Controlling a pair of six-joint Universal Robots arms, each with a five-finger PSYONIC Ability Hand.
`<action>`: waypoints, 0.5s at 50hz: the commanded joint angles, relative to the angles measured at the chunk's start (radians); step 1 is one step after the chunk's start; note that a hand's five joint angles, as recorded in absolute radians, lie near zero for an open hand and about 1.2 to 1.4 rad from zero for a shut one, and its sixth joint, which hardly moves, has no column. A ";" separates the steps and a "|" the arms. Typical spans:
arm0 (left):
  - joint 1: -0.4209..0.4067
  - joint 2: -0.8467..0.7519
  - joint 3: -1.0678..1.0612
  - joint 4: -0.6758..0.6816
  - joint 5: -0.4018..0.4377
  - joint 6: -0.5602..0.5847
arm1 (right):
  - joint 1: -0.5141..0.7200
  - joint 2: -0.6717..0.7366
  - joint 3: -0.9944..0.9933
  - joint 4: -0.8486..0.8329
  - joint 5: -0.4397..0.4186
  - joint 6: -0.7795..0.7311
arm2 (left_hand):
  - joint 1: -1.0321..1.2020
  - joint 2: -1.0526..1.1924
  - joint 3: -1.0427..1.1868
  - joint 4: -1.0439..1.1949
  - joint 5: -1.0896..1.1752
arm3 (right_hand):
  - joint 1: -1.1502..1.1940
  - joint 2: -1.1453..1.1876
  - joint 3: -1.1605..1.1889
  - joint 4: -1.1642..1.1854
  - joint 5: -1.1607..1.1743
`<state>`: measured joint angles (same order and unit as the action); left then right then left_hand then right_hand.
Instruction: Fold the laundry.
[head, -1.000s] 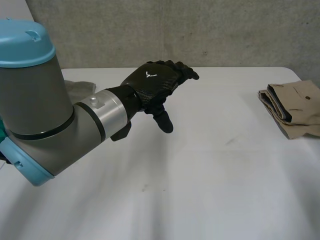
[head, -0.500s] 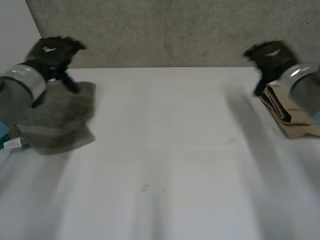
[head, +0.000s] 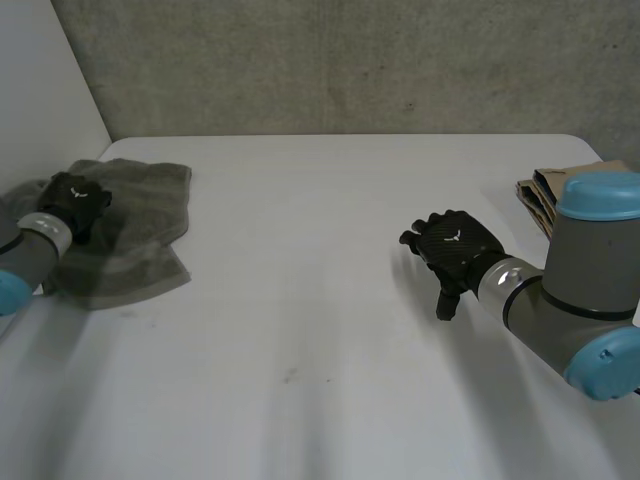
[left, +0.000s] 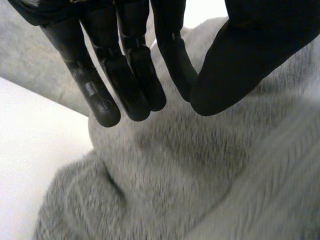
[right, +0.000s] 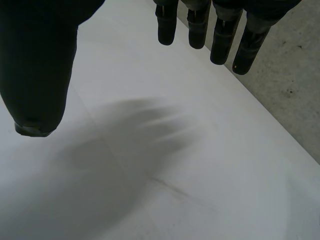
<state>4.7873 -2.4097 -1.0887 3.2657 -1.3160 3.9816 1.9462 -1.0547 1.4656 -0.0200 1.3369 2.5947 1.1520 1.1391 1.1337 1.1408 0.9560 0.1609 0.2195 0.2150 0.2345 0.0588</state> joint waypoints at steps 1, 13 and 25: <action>-0.150 0.121 -0.026 0.032 -0.109 -0.142 | -0.018 -0.057 0.039 -0.001 0.004 0.001 | 0.244 0.257 0.263 0.255 0.266 | 0.014 -0.045 -0.040 -0.060 -0.059; -0.207 0.256 -0.118 0.054 -0.094 -0.340 | -0.073 -0.133 0.114 -0.024 -0.010 0.002 | -0.906 -0.893 -0.888 -0.895 -0.885 | 0.014 -0.045 -0.040 -0.060 -0.059; -0.063 0.146 -0.128 -0.055 -0.054 -0.095 | -0.092 -0.133 0.110 -0.031 -0.012 0.002 | -0.833 -0.820 -0.814 -0.822 -0.811 | 0.014 -0.045 -0.040 -0.060 -0.059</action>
<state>4.6572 -2.1870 -1.2247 3.2379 -1.3755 3.7420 1.8622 -1.1891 1.5809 -0.0507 1.3252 2.5967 0.2415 0.2877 0.2931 0.2835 0.1032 0.1609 0.2194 0.2150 0.2345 0.0588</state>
